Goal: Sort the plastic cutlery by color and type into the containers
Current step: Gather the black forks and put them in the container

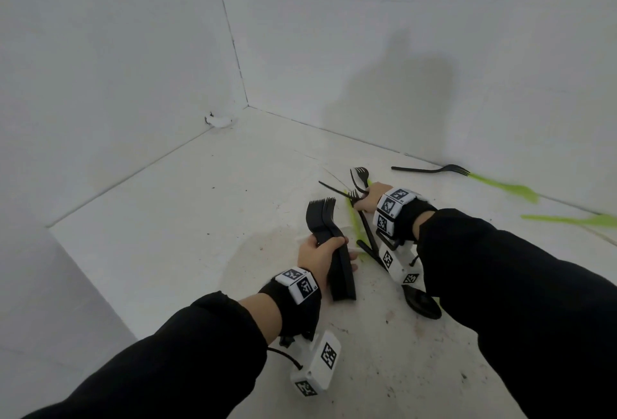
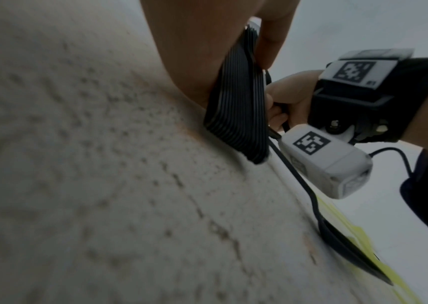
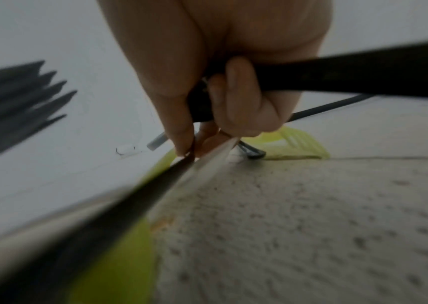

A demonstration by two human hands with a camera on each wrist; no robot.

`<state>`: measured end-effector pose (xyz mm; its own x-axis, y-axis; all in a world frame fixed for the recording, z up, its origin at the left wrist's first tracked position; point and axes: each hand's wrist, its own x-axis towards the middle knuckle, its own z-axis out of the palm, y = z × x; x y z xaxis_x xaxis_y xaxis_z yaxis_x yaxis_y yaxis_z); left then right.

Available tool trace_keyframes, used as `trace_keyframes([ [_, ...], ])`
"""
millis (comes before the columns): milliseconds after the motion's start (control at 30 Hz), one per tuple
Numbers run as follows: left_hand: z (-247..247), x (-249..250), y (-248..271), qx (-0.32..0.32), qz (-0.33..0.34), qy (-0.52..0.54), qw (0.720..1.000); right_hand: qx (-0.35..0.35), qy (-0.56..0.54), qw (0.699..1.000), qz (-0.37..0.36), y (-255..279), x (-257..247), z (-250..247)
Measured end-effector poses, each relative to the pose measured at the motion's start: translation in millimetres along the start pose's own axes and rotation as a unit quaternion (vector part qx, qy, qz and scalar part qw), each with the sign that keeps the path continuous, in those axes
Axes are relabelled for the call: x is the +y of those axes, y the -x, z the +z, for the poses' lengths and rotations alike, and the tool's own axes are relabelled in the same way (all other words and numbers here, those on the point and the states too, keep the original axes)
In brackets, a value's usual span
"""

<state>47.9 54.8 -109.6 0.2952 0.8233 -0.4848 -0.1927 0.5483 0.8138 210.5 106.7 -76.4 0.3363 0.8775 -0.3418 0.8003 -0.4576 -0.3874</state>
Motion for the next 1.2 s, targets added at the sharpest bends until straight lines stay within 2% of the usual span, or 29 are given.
trace_keyframes([
  [100,1,0,2,-0.001,0.003,0.001,1.0,0.027,-0.095,0.995,-0.017,8,3,-11],
  [267,9,2,5,-0.005,0.014,-0.003,1.0,0.125,-0.129,0.983,-0.032,31,5,-25],
  [500,33,-3,15,-0.031,0.038,-0.004,0.999,0.063,-0.261,0.963,-0.03,84,23,-6],
  [633,45,-12,29,-0.078,0.021,0.023,0.996,0.112,-0.261,0.958,-0.026,102,32,9],
  [767,51,-24,39,-0.093,0.041,-0.016,0.995,0.112,-0.305,0.946,0.003,115,43,11],
  [867,52,-28,42,-0.095,0.045,-0.023,0.994,0.17,-0.255,0.952,-0.006,125,49,6],
  [933,52,-27,45,-0.119,0.032,-0.021,0.992,0.195,-0.24,0.951,-0.017,128,52,2],
  [1067,56,-28,51,-0.164,0.014,-0.035,0.986,0.145,-0.274,0.951,-0.015,131,56,3],
  [1200,59,-30,49,-0.143,0.029,-0.04,0.988,0.065,-0.374,0.925,0.014,131,59,4],
])
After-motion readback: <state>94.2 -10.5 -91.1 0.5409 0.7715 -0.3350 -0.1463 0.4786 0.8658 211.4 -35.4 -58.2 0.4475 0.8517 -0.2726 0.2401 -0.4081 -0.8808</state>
